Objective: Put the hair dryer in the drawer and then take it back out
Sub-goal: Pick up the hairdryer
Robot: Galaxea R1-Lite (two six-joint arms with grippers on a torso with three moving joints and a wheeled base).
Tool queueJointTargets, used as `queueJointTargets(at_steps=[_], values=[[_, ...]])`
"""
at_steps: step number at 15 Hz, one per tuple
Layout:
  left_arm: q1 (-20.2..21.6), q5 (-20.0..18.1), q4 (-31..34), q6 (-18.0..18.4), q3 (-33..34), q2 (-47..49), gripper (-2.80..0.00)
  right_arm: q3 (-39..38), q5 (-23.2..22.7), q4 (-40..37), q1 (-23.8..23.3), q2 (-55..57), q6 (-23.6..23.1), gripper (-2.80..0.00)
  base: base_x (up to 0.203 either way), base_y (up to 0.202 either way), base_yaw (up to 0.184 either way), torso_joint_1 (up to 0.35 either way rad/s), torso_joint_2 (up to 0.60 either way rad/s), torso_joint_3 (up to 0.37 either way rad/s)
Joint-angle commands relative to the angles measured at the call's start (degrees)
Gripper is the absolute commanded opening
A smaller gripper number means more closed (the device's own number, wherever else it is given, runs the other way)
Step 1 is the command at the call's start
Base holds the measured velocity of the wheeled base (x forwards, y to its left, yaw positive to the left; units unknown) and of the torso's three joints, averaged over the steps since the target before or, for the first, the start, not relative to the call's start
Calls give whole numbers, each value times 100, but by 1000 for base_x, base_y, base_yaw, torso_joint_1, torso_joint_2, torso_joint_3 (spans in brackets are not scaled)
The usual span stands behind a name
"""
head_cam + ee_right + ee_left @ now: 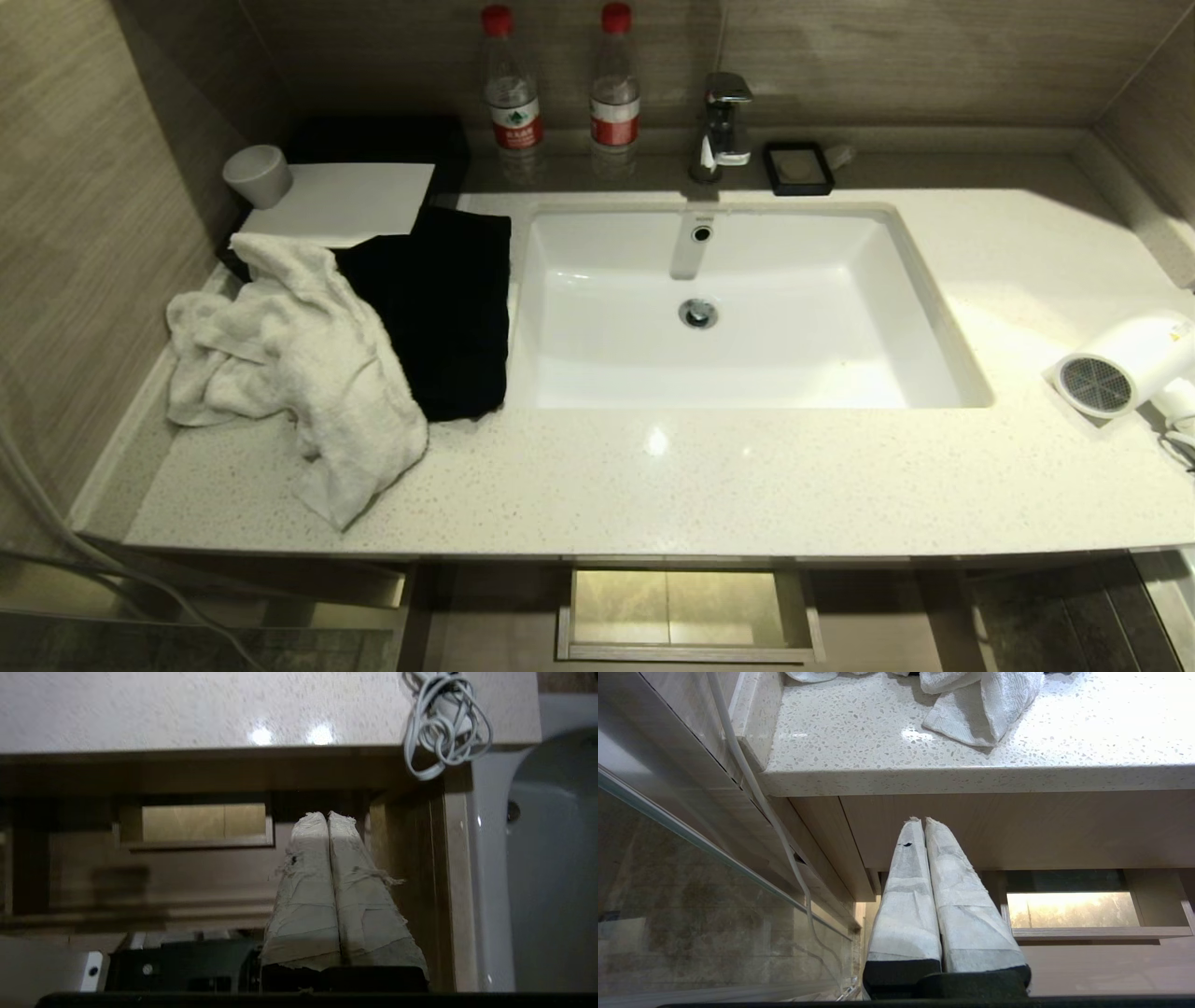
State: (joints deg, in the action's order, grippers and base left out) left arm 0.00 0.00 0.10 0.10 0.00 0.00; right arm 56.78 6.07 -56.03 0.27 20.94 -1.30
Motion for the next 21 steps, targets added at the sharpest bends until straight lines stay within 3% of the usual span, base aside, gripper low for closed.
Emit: queueJointTargets(at_steps=[1, 4, 6, 9, 11, 13, 14, 17, 21], values=[[0, 0, -1, -1, 0, 0, -280, 320, 392, -295, 66, 1150, -18, -280, 0, 0, 0, 0, 0, 0], [0, 0, -1, -1, 0, 0, -280, 569, 1717, -312, 277, 2275, 20, -280, 0, 0, 0, 0, 0, 0], [0, 0, -1, -1, 0, 0, -280, 574, 2082, 48, 306, 2971, 245, -280, 0, 0, 0, 0, 0, 0], [0, 0, -1, -9, 0, 0, -280, 556, 2217, 815, 120, 4165, 451, -280, 0, 0, 0, 0, 0, 0], [0, 0, -1, -1, 0, 0, -280, 455, 2126, 1564, -380, 4797, 251, -280, 0, 0, 0, 0, 0, 0], [0, 9, -1, -10, 0, 0, -280, 262, 1531, 2421, -1119, 5219, -20, -280, 0, 0, 0, 0, 0, 0], [0, 0, -1, -1, 0, 0, -280, 178, 1149, 2657, -1531, 5315, -317, 0, 0, 0, 0, 0, 0, 0], [0, 0, -1, -1, 0, 0, -280, 25, 243, 3285, -2489, 5722, -1209, 0, 0, 0, 0, 0, 0, 0], [0, 0, -1, -5, 0, 0, -280, 106, -36, 3749, -2717, 5961, -1197, 0, 0, 0, 0, 0, 0, 0]])
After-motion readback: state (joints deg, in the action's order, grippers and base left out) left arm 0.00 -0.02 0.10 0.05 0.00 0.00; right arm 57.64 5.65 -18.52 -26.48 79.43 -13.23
